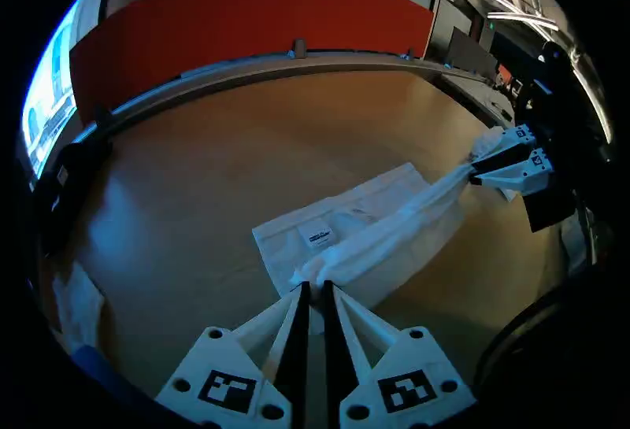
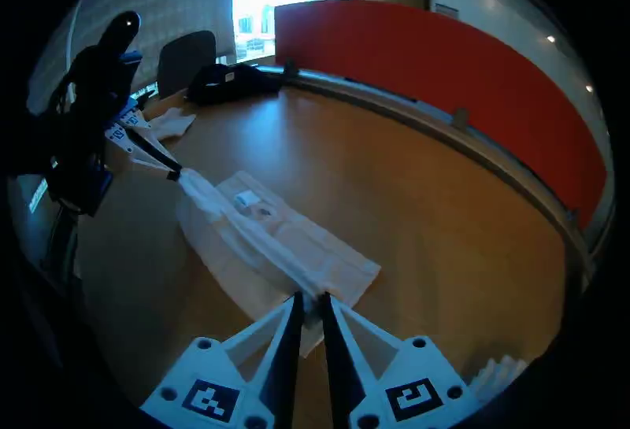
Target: Fold towel
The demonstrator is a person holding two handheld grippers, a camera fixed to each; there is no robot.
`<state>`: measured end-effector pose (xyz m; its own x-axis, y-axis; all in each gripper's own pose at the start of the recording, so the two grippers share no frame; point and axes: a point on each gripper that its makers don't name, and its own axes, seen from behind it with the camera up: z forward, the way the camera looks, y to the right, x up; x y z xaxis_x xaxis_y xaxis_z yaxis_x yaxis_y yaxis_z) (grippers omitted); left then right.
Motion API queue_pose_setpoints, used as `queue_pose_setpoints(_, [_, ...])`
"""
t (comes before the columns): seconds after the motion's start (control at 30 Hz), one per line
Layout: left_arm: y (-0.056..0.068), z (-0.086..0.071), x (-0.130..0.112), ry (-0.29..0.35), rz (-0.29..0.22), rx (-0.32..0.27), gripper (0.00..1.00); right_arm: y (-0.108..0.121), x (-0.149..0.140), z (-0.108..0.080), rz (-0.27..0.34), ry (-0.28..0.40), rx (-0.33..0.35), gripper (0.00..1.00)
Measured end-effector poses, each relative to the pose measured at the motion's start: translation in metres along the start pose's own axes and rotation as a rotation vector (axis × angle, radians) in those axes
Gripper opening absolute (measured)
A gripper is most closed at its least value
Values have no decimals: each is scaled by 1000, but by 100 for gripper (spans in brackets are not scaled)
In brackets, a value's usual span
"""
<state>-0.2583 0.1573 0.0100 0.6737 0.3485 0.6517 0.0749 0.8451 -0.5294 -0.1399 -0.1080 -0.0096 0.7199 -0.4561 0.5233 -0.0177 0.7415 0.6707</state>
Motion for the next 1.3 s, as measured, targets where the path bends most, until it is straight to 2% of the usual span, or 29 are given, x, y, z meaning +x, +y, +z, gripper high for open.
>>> queue_pose_setpoints(0.2, [-5, 17, -5, -27, -7, 4, 12, 7, -6, 16, 10, -27, 0, 17])
queue_pose_setpoints(0.5, [-18, 40, 1, -16, -17, 19, 11, 18, -12, 40, 43, -42, -7, 17])
queue_pose_setpoints(0.87, [-27, 51, 4, -25, -23, 43, 13, 23, -12, 53, 59, -43, -17, 20])
queue_pose_setpoints(1.07, [-36, 56, 6, -30, -44, 83, 25, 30, -11, 57, 62, -40, -39, 29])
queue_pose_setpoints(1.17, [-40, 57, 8, -26, -51, 97, 35, 34, -11, 59, 61, -40, -56, 32])
queue_pose_setpoints(1.23, [-42, 57, 10, -23, -57, 105, 42, 38, -11, 59, 62, -41, -68, 37])
queue_pose_setpoints(1.3, [-45, 57, 12, -20, -65, 114, 52, 42, -11, 59, 64, -41, -82, 49])
